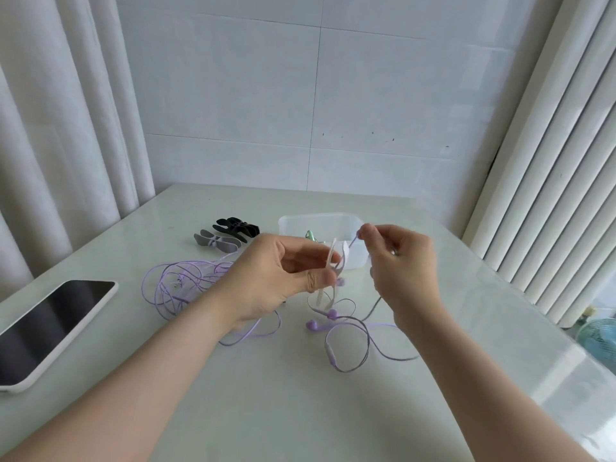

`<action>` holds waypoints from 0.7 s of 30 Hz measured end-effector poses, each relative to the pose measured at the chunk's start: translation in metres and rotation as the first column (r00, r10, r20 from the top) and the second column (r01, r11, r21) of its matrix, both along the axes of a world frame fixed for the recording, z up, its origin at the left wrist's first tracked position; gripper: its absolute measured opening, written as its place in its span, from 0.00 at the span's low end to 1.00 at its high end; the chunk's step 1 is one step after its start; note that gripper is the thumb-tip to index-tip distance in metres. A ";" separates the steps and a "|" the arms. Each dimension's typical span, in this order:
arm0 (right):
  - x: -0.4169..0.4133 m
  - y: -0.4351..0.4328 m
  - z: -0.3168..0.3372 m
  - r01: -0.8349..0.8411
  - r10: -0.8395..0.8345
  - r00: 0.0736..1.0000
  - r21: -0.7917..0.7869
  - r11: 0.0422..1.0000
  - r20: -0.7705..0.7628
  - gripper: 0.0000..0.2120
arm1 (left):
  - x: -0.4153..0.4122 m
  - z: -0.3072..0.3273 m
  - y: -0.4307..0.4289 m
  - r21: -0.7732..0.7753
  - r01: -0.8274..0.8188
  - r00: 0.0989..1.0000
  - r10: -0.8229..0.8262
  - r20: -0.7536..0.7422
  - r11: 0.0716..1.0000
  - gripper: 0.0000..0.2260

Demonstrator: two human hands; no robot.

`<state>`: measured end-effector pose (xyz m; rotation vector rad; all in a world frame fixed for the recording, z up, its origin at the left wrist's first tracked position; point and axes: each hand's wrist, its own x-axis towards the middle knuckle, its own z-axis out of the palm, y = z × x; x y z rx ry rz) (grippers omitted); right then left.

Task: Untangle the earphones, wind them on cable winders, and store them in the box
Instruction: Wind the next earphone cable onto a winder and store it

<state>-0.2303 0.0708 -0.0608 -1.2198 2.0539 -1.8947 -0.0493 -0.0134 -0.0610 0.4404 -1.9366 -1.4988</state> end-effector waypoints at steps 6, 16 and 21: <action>0.001 0.002 -0.004 -0.017 0.063 0.984 0.264 0.964 -0.167 0.13 | -0.001 0.008 -0.001 0.151 -0.052 0.970 0.086 -0.228 0.987 0.16; 0.038 0.010 0.000 -0.264 0.460 0.770 0.436 0.860 -0.441 0.11 | 0.016 0.011 -0.025 0.203 -0.422 0.885 0.450 -0.119 0.883 0.08; 0.041 0.014 0.002 -0.319 0.450 0.748 0.331 0.888 -0.487 0.13 | 0.016 0.001 -0.028 -0.044 -0.463 0.886 0.462 -0.017 0.885 0.04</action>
